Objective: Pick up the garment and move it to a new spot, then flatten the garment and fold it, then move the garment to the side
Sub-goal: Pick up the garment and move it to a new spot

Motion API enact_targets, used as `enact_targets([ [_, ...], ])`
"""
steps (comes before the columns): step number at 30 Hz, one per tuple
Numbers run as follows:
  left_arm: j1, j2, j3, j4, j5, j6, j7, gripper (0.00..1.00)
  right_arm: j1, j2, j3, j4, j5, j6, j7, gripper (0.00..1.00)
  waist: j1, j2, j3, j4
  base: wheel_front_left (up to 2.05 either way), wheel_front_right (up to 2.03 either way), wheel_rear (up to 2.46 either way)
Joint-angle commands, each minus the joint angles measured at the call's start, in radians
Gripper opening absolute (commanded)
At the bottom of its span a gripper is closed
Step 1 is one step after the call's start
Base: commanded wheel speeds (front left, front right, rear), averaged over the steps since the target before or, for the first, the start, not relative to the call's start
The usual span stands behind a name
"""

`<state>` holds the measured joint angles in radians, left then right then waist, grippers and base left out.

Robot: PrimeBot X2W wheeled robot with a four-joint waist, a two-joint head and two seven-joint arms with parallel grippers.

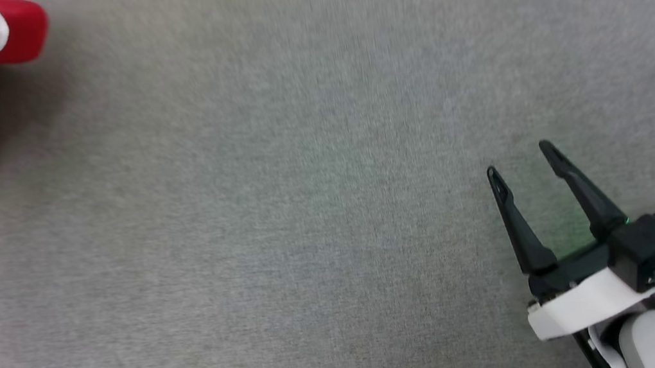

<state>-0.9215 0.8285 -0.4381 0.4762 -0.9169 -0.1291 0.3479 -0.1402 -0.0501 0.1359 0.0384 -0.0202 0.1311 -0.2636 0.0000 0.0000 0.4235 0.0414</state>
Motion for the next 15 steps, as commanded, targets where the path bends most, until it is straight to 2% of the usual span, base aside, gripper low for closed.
enact_targets([
  [1,0.015,0.009,-0.014,-0.018,-0.002,-0.001,-0.034,0.0,0.024,0.0,-0.002,0.006,0.013,-0.001,-0.002,1.0,0.0,0.0,-0.109,0.014,0.0,0.0,0.0],
  [8,0.006,0.024,-0.118,-0.134,0.017,-0.002,-0.177,0.0,0.081,0.0,-0.022,0.024,0.046,-0.001,-0.002,1.0,0.0,0.0,-0.243,0.016,0.0,0.0,0.0],
  [15,0.032,0.005,-0.238,-0.287,0.023,-0.001,-0.19,0.0,0.122,0.0,-0.035,0.03,0.064,-0.001,-0.002,1.0,0.0,0.0,-0.318,-0.007,0.0,0.0,0.0],
])
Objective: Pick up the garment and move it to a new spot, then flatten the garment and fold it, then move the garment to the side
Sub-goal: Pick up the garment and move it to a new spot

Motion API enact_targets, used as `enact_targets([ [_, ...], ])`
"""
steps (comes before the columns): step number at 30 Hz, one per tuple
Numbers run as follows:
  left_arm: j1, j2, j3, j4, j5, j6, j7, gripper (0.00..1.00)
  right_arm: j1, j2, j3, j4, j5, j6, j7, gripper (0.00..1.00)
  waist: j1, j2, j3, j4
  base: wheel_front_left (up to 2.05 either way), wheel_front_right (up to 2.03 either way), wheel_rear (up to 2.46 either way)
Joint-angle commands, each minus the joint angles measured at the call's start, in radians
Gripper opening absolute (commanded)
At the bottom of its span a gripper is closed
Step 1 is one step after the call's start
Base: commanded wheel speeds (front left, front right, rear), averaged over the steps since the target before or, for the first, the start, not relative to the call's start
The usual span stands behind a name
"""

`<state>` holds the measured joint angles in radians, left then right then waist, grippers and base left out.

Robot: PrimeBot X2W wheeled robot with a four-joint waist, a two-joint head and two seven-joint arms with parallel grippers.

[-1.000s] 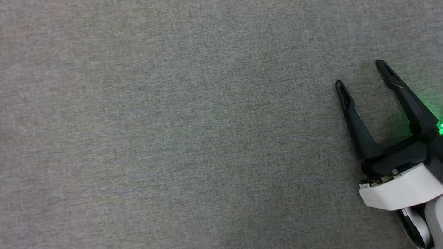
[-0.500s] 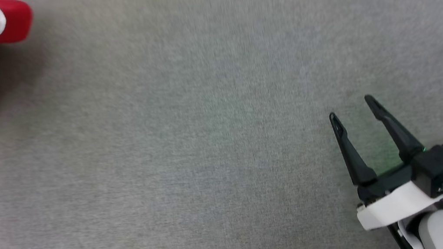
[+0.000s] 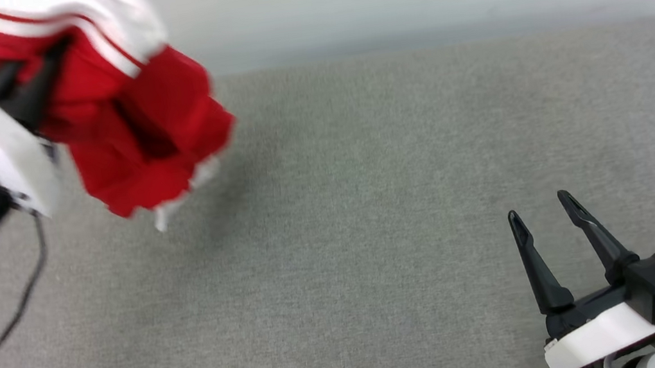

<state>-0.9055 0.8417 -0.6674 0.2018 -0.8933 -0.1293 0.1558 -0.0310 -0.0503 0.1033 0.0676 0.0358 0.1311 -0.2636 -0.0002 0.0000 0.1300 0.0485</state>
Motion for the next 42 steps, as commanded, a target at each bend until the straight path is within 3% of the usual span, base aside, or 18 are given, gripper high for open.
enact_targets([
  [1,0.023,-0.012,-0.025,-0.033,0.0,-0.001,0.008,0.0,0.018,0.0,-0.004,0.001,0.007,-0.001,-0.002,1.0,0.0002,0.0,-0.032,-0.02,0.0,0.0,0.0],
  [8,0.074,-0.058,-0.102,-0.15,0.021,0.01,0.034,0.0,0.033,0.0,-0.02,-0.005,0.011,-0.001,-0.002,1.0,0.0002,0.0,-0.052,-0.072,0.0,0.0,0.0],
  [14,0.115,-0.173,-0.196,-0.203,0.068,0.035,0.036,0.0,0.028,0.0,-0.032,-0.012,0.012,-0.001,-0.002,1.0,0.0002,0.0,-0.04,-0.144,0.0,0.0,0.0],
  [17,0.137,-0.272,-0.26,-0.176,0.095,0.034,0.011,0.0,0.019,0.0,-0.052,-0.016,0.018,-0.001,-0.002,1.0,0.0002,0.0,-0.028,-0.183,0.0,0.0,0.0],
  [18,0.154,-0.354,-0.295,-0.143,0.093,0.028,-0.015,0.0,0.011,0.0,-0.074,-0.022,0.024,-0.001,-0.002,1.0,0.0002,0.0,-0.018,-0.21,0.0,0.0,0.0],
  [25,0.184,-0.589,-0.441,0.053,0.146,0.011,-0.099,0.0,-0.031,0.001,-0.188,-0.04,0.07,-0.001,-0.002,1.0,0.0002,0.0,0.02,-0.304,0.0,0.0,0.0],
  [26,0.181,-0.617,-0.461,0.086,0.157,0.008,-0.116,0.37,-0.036,0.001,-0.199,-0.038,0.079,-0.001,-0.002,1.0,0.0002,0.0,0.022,-0.314,0.0,0.0,0.0],
  [27,0.181,-0.645,-0.477,0.122,0.166,0.008,-0.131,1.0,-0.038,0.0,-0.211,-0.035,0.087,-0.001,-0.002,1.0,0.0002,0.0,0.024,-0.321,0.0,0.0,0.0],
  [30,0.196,-0.711,-0.519,0.211,0.159,0.002,-0.178,1.0,-0.049,0.001,-0.233,-0.031,0.104,-0.001,-0.002,1.0,0.0002,0.0,0.026,-0.327,0.0,0.0,0.0],
  [34,0.198,-0.735,-0.542,0.294,0.145,0.001,-0.236,1.0,-0.043,0.001,-0.229,-0.035,0.103,-0.001,-0.002,1.0,0.0002,0.0,0.018,-0.308,0.0,0.0,0.0],
  [39,0.173,-0.711,-0.506,0.345,0.121,0.0,-0.339,1.0,-0.006,0.001,-0.205,-0.034,0.095,-0.001,-0.002,1.0,0.0002,0.0,-0.024,-0.247,0.0,0.0,0.0],
  [42,0.161,-0.677,-0.447,0.353,0.114,0.021,-0.389,1.0,0.013,0.0,-0.198,-0.034,0.087,-0.001,-0.002,1.0,0.0002,0.0,-0.059,-0.202,0.0,0.0,0.0],
])
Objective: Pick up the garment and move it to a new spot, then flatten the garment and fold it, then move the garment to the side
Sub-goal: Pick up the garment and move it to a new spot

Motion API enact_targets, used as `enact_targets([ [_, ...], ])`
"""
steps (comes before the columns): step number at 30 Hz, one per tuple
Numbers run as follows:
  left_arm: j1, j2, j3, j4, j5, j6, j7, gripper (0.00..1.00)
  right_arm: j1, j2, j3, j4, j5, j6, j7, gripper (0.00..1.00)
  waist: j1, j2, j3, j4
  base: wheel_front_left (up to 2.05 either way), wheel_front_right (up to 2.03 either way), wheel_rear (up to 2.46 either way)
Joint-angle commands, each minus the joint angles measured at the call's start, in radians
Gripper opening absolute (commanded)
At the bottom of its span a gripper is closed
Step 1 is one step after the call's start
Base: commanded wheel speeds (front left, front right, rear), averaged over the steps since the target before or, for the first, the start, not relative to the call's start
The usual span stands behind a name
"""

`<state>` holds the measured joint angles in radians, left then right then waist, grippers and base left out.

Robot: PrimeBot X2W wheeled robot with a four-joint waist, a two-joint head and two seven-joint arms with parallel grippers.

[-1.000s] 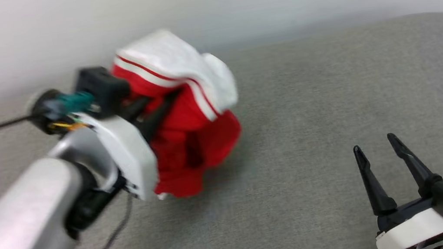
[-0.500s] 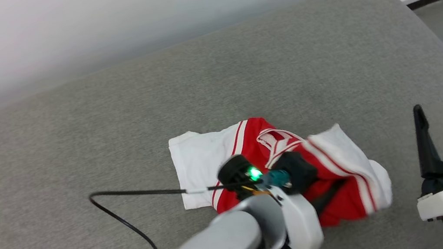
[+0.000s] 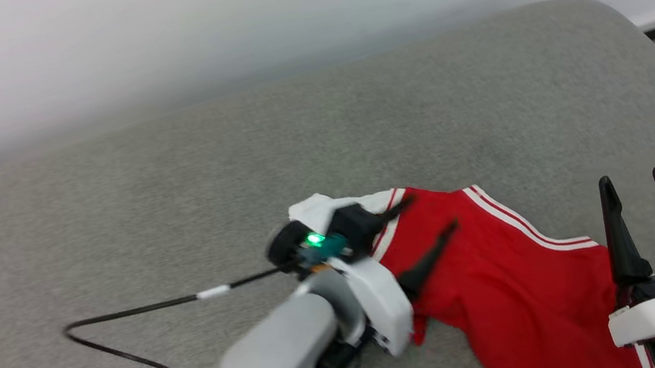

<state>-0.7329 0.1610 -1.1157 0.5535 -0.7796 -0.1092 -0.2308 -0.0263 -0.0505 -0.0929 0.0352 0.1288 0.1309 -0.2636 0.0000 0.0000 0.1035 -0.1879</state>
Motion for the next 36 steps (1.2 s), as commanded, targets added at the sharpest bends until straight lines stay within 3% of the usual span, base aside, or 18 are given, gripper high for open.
enact_targets([
  [1,-0.012,0.019,0.026,-0.002,0.001,0.015,-0.014,1.0,0.014,0.001,-0.001,-0.003,-0.009,0.0,-0.002,1.0,0.0,0.0,-0.044,0.05,0.0,0.0,0.0],
  [11,0.136,0.217,0.344,-0.226,0.075,0.162,-0.034,1.0,0.041,0.001,-0.016,-0.034,-0.024,0.0,-0.002,1.0,0.0,0.0,-0.101,0.174,0.0,0.0,0.0],
  [18,0.374,0.279,0.535,-0.393,0.138,0.232,-0.035,1.0,0.051,0.001,-0.027,-0.063,-0.018,0.0,-0.002,1.0,0.0,0.0,-0.106,0.207,0.0,0.0,0.0],
  [24,0.564,0.234,0.638,-0.501,0.225,0.257,-0.035,1.0,0.068,0.0,-0.019,-0.087,0.012,0.0,-0.002,1.0,0.0,0.0,-0.11,0.211,0.0,0.0,0.0],
  [31,0.703,0.156,0.728,-0.548,0.321,0.231,-0.035,1.0,0.068,0.001,-0.005,-0.096,0.003,0.0,-0.002,1.0,0.0,0.0,-0.116,0.195,0.0,0.0,0.0],
  [36,0.741,0.125,0.767,-0.551,0.372,0.19,-0.035,1.0,0.069,0.001,0.001,-0.1,-0.001,0.0,-0.002,1.0,0.0,0.0,-0.114,0.186,0.0,0.0,0.0],
])
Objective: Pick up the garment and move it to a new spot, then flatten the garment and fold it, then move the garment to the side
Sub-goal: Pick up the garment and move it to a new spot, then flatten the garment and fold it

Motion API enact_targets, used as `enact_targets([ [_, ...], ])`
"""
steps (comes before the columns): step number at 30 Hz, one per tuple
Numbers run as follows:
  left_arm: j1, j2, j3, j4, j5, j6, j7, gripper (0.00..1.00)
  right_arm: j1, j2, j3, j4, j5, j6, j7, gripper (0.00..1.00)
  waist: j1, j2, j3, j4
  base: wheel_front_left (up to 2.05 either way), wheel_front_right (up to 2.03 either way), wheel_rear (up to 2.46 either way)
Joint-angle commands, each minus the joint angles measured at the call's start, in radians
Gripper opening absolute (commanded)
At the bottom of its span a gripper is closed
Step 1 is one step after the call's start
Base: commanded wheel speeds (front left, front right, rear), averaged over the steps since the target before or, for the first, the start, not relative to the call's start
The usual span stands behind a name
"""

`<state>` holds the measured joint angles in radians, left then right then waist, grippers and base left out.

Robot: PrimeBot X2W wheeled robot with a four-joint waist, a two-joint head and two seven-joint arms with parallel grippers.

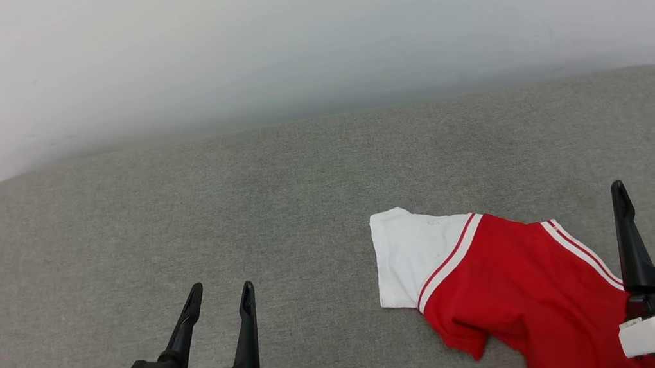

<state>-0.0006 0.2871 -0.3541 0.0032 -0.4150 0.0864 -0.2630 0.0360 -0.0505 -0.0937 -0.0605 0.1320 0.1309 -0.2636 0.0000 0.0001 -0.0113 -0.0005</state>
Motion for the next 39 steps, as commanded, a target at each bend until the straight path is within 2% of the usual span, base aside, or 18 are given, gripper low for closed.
enact_targets([
  [1,0.01,-0.006,0.012,0.003,0.014,-0.012,-0.003,1.0,0.008,0.001,0.002,-0.005,-0.004,0.0,-0.002,1.0,0.0,-0.0001,0.001,-0.002,0.0,0.0,0.0],
  [12,0.016,-0.054,0.061,0.023,0.063,-0.077,-0.003,1.0,0.01,0.001,0.015,-0.003,-0.002,0.0,-0.002,1.0,0.0,-0.0001,0.01,-0.019,0.0,0.0,0.0],
  [16,-0.001,-0.041,0.052,0.04,0.069,-0.103,-0.001,1.0,-0.002,0.001,0.02,-0.006,-0.008,0.0,-0.002,1.0,0.0,-0.0001,0.031,-0.041,0.0,0.0,0.0],
  [19,-0.053,-0.028,0.044,0.026,0.055,-0.125,0.05,1.0,-0.02,0.0,0.021,-0.017,-0.006,0.0,-0.002,1.0,0.0,-0.0001,0.071,-0.061,0.0,0.0,0.0],
  [24,-0.204,0.016,0.01,-0.01,0.022,-0.176,0.242,1.0,-0.046,0.001,0.013,-0.031,0.001,0.0,-0.002,1.0,0.0,-0.0001,0.143,-0.098,0.0,0.0,0.0],
  [29,-0.428,0.08,-0.061,-0.028,-0.034,-0.208,0.491,1.0,-0.077,0.001,0.015,-0.038,0.015,0.0,-0.002,1.0,0.0,-0.0001,0.215,-0.14,0.0,0.0,0.0],
  [32,-0.567,0.124,-0.123,-0.014,-0.093,-0.214,0.654,1.0,-0.094,0.001,0.018,-0.038,0.029,0.0,-0.002,1.0,0.0,-0.0001,0.251,-0.168,0.0,0.0,0.0],
  [36,-0.737,0.208,-0.267,0.002,-0.229,-0.216,0.883,1.0,-0.114,0.001,0.024,-0.04,0.04,0.0,-0.002,1.0,0.0,-0.0001,0.298,-0.206,0.0,0.0,0.0],
  [39,-0.83,0.251,-0.342,0.029,-0.324,-0.216,1.006,1.0,-0.124,0.001,0.026,-0.038,0.045,0.0,-0.002,1.0,0.0,-0.0001,0.331,-0.231,0.0,0.0,0.0],
])
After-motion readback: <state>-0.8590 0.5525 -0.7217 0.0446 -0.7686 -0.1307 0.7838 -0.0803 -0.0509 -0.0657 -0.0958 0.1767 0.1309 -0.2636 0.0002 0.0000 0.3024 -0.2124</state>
